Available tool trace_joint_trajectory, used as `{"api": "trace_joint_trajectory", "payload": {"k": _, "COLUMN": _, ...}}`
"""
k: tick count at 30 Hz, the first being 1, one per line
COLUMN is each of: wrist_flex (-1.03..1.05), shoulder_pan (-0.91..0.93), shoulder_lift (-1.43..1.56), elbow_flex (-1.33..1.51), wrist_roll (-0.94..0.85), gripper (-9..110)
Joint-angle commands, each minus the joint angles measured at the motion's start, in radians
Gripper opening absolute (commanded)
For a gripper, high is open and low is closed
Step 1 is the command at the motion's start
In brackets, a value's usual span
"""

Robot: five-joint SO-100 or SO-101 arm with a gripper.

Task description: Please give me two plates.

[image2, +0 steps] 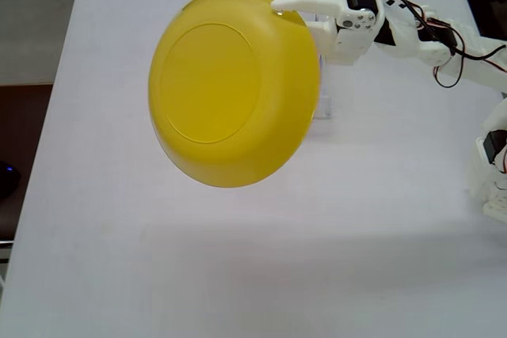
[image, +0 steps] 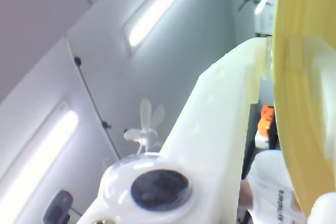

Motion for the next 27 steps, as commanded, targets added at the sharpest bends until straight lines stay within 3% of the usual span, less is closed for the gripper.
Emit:
{"api": "trace_joint_trajectory", "payload": {"k": 1, "wrist_flex": -0.041, "shoulder_pan": -0.014, "shoulder_lift": 0.012, "elbow_flex": -0.110, "wrist_roll": -0.006, "gripper": -1}}
{"api": "trace_joint_trajectory", "payload": {"k": 27, "wrist_flex": -0.058, "shoulder_pan": -0.025, "shoulder_lift": 0.000, "elbow_flex": -0.115, "wrist_roll": -0.048, "gripper": -1}}
